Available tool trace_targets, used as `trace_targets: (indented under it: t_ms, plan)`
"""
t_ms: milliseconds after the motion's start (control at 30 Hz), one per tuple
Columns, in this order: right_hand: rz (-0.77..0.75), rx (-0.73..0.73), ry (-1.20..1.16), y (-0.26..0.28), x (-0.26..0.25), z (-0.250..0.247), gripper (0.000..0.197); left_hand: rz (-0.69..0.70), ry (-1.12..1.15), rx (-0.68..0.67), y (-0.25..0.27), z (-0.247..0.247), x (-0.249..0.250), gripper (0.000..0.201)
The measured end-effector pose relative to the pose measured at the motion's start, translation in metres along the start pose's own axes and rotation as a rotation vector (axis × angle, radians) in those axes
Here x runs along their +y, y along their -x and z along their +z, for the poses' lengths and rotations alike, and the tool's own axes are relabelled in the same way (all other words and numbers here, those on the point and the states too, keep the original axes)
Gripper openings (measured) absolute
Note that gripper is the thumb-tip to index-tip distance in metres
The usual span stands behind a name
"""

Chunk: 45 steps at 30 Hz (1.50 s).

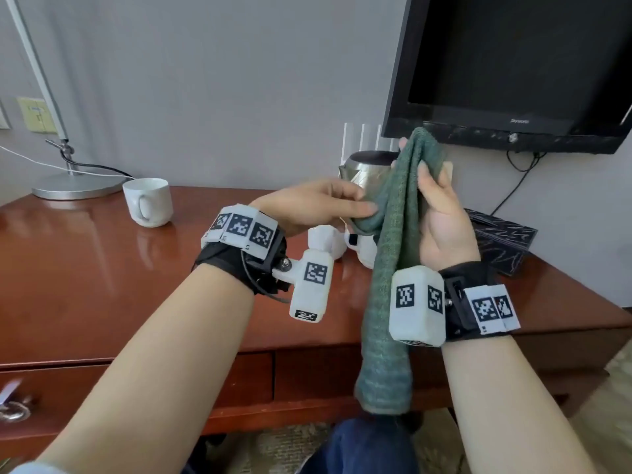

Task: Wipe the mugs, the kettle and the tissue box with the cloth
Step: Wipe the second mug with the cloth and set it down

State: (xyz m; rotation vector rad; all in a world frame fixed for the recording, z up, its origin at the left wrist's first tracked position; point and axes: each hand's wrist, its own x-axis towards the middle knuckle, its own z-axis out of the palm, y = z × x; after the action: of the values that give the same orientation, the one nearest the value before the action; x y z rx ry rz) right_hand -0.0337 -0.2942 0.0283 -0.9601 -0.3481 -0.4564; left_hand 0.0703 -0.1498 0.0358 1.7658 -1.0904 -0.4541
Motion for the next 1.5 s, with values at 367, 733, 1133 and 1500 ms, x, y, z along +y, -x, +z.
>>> trace_targets:
  t_ms: [367, 733, 1133, 1500]
  plan:
    - [0.195, 0.137, -0.040, 0.000, 0.037, -0.035, 0.038, -0.103, -0.026, 0.641, -0.010, -0.015, -0.041, 0.005]
    - [0.146, 0.110, 0.118, -0.003, 0.045, -0.027, 0.020, -0.249, -1.013, 0.026, -0.028, -0.010, -0.049, 0.075]
    - [0.175, 0.143, 0.192, -0.005, 0.056, -0.028, 0.019, -0.124, -1.102, 0.074, -0.030, -0.004, -0.055, 0.055]
    - [0.149, 0.185, 0.300, -0.018, 0.069, -0.015, 0.030, -0.005, -0.736, 0.349, 0.004, -0.049, -0.063, 0.072]
